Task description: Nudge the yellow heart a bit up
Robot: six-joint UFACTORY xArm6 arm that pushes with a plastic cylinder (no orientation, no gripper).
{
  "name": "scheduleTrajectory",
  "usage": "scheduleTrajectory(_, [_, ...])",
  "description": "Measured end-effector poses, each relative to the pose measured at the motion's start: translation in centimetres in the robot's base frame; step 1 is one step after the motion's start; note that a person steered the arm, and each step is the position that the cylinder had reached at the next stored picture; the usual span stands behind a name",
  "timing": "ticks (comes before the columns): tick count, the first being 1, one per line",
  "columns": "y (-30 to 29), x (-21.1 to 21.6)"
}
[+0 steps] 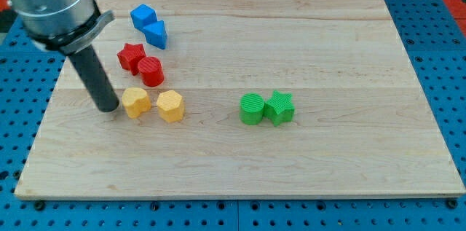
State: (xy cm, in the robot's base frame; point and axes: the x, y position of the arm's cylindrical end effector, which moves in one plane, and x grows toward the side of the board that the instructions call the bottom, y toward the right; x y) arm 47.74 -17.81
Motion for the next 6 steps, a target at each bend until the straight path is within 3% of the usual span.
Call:
scheduleTrajectory(1, [3.1,1.9])
scheduleTrajectory(2, [1.7,3.2])
scheduleTrajectory(3, [5.2,8.1])
scheduleTrajectory(4, [10.5,9.0])
scheduleTrajectory(6, [15.1,9.0])
